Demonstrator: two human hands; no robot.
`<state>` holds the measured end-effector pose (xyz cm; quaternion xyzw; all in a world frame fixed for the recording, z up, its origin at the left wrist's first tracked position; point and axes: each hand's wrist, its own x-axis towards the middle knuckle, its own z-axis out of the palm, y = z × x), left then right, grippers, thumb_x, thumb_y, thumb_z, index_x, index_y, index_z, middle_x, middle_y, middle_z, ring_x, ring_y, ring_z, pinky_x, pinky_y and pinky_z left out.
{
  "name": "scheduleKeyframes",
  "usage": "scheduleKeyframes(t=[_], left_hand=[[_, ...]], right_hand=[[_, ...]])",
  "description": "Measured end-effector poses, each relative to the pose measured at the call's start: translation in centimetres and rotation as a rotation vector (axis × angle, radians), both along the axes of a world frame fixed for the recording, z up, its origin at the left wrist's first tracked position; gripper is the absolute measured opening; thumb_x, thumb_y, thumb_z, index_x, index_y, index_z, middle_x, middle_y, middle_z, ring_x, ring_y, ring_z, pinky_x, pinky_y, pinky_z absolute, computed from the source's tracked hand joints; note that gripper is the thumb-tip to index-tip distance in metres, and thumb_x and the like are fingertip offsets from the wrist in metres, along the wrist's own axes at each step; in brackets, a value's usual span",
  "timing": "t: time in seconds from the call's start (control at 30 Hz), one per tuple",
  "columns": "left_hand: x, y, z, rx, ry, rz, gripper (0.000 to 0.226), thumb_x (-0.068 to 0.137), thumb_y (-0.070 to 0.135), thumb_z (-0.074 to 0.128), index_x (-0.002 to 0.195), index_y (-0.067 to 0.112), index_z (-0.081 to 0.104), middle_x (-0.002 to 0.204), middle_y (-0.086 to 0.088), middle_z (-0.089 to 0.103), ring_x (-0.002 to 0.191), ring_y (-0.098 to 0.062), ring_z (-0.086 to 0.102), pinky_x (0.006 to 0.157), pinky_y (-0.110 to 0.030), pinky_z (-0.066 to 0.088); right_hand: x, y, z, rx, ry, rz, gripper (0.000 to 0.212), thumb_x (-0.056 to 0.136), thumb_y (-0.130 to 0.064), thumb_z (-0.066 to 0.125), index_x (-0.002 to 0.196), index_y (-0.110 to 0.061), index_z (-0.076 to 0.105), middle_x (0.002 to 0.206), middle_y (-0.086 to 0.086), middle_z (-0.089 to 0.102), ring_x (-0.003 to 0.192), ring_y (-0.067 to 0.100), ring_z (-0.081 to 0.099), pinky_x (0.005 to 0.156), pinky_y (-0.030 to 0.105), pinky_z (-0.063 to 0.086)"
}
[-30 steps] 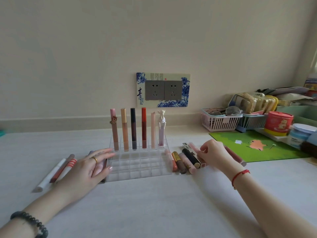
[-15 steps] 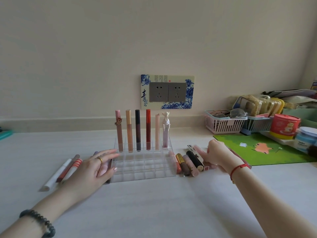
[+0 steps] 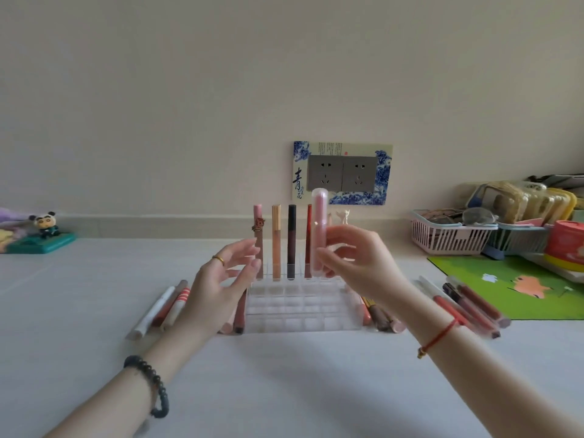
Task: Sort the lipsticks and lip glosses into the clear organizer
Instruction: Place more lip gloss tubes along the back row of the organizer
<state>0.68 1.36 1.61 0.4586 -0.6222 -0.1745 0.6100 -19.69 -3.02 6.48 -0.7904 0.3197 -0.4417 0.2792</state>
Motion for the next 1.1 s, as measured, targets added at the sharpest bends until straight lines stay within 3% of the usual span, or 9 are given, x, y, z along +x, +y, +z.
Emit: scheduleKeyframes(t=[0.07,0.13,0.27,0.4,0.57,0.73,0.97,1.1], left_hand=[[0.0,-0.5,0.6,0.000,0.009,-0.005,0.030,0.070,0.050,0.057,0.099,0.043,0.059,0.099,0.021,0.066,0.075,-0.008,0.065,0.074,-0.015,0.048],[0.3,-1.2,1.1,-0.020,0.022,0.004,0.027,0.071,0.046,0.060,0.097,0.041,0.061,0.094,0.020,0.069,0.090,0.001,0.063,0.075,-0.007,0.046],[1.2,-2.6,1.2,-0.035,0.101,0.022,0.017,0.073,0.033,0.068,0.089,0.037,0.063,0.085,0.023,0.071,0.084,0.002,0.066,0.070,-0.007,0.048],[1.8,-3.9,0.2,-0.039,0.099,0.071,0.020,0.078,0.019,0.070,0.081,0.038,0.065,0.081,0.024,0.071,0.081,0.001,0.067,0.071,-0.009,0.050],[2.1,-4.4,-0.3,-0.022,0.083,0.093,0.022,0.079,0.018,0.070,0.079,0.039,0.065,0.080,0.025,0.071,0.079,0.000,0.068,0.069,-0.007,0.048],[2.0,-4.3,-0.5,0.011,0.061,0.122,0.020,0.079,0.020,0.070,0.080,0.039,0.065,0.082,0.019,0.071,0.079,0.001,0.068,0.070,-0.004,0.047],[1.9,-3.9,-0.7,0.056,0.043,0.128,0.017,0.079,0.022,0.069,0.080,0.038,0.064,0.078,0.019,0.070,0.075,0.007,0.066,0.063,0.001,0.042],[1.9,-4.0,-0.8,0.073,0.041,0.140,0.016,0.079,0.023,0.069,0.078,0.039,0.065,0.076,0.022,0.070,0.074,0.007,0.066,0.065,0.000,0.043]], right_hand=[[3.0,-0.3,-0.5,-0.031,0.012,0.030,0.021,0.082,-0.006,0.060,0.103,-0.007,0.062,0.087,-0.003,0.065,0.070,0.007,0.064,0.065,0.017,0.055],[5.4,-0.7,-0.9,-0.072,0.017,0.041,0.019,0.082,-0.008,0.061,0.101,-0.007,0.064,0.085,-0.004,0.066,0.072,0.005,0.062,0.067,0.016,0.054],[8.5,-1.9,-2.0,-0.103,-0.005,-0.008,0.013,0.081,-0.015,0.063,0.094,-0.013,0.064,0.079,-0.006,0.065,0.070,0.006,0.063,0.066,0.017,0.054],[9.4,-2.9,-3.0,-0.049,-0.066,-0.055,0.015,0.079,-0.014,0.066,0.090,-0.020,0.057,0.074,-0.011,0.062,0.063,0.000,0.060,0.056,0.008,0.050],[9.6,-3.5,-3.4,-0.013,-0.063,-0.069,0.016,0.079,-0.017,0.067,0.093,-0.017,0.060,0.079,-0.005,0.065,0.072,0.005,0.064,0.065,0.014,0.052],[9.6,-3.6,-3.9,-0.055,-0.002,-0.125,0.012,0.078,-0.022,0.068,0.086,-0.021,0.060,0.068,-0.013,0.061,0.065,-0.001,0.060,0.061,0.013,0.051],[9.8,-3.7,-4.5,-0.086,0.079,-0.185,0.016,0.078,-0.027,0.067,0.085,-0.013,0.070,0.072,-0.005,0.063,0.064,0.003,0.055,0.063,0.019,0.049],[9.7,-3.8,-4.5,-0.092,0.106,-0.224,0.016,0.078,-0.031,0.066,0.084,-0.017,0.071,0.067,-0.003,0.058,0.056,0.003,0.044,0.052,0.015,0.034]])
